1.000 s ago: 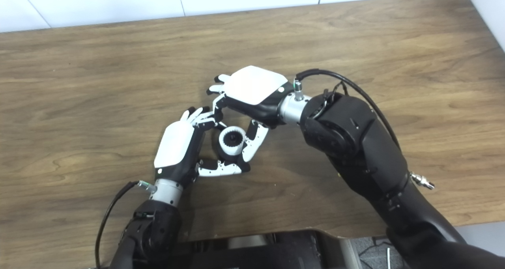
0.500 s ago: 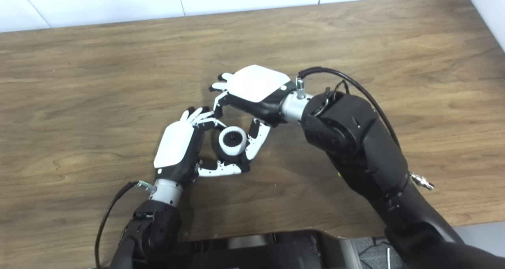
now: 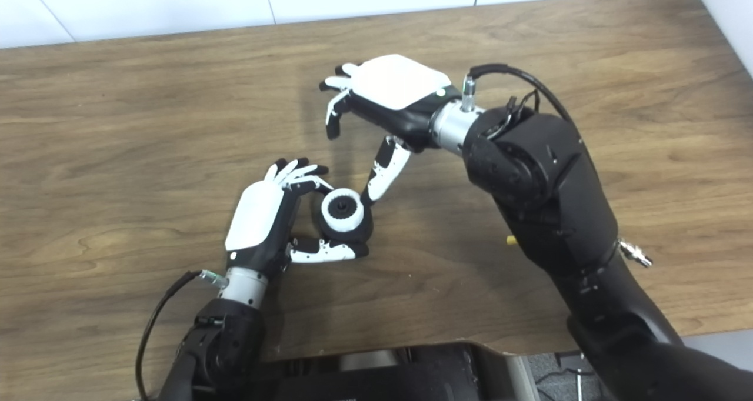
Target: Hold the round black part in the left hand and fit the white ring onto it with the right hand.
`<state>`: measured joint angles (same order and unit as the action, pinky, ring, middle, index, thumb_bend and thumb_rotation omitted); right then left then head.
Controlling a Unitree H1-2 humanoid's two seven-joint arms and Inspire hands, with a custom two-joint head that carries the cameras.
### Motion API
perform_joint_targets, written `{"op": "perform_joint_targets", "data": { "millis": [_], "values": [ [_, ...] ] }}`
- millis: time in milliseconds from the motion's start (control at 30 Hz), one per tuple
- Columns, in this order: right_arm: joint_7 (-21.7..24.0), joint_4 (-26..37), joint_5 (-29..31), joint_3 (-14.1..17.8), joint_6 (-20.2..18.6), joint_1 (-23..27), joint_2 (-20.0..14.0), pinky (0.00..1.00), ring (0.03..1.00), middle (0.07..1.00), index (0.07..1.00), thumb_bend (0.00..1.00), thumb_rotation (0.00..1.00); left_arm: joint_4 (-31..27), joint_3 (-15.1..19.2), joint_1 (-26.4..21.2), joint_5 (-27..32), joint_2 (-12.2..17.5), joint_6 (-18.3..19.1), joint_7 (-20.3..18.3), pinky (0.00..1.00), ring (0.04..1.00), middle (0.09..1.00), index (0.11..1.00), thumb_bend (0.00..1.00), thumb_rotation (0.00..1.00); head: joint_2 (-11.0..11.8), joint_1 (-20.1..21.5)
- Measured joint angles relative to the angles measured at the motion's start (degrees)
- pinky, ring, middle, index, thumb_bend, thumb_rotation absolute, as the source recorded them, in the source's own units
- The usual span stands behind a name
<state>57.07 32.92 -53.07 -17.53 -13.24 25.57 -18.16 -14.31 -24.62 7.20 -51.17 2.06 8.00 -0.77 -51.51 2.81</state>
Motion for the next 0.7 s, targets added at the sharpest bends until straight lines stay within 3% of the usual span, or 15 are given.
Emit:
{"op": "perform_joint_targets", "data": {
  "millis": [567, 600, 700],
  "values": [
    [-0.04, 0.04, -0.58, 2.92, -2.16, 1.57, -1.29, 1.00, 1.000, 0.940, 0.736, 1.00, 0.31, 0.63, 1.25, -0.01, -0.27, 1.38, -2.04, 1.60, 0.98, 0.897, 0.808, 0.497, 0.52, 0.07, 1.41, 0.18],
    [-0.04, 0.04, -0.43, 2.99, -2.16, 1.56, -1.33, 1.00, 1.000, 0.939, 0.740, 1.00, 0.31, 0.63, 1.25, -0.02, -0.65, 1.44, -2.01, 1.67, 0.98, 0.897, 0.811, 0.599, 0.71, 0.15, 1.41, 0.09],
    [-0.06, 0.04, -0.07, 3.23, -2.16, 1.51, -1.35, 1.00, 1.000, 0.938, 0.747, 1.00, 0.31, 0.55, 0.97, -0.16, -2.81, 1.87, -1.81, 1.23, 0.99, 0.910, 0.832, 0.742, 0.89, 0.28, 1.58, 0.00]
  ]
}}
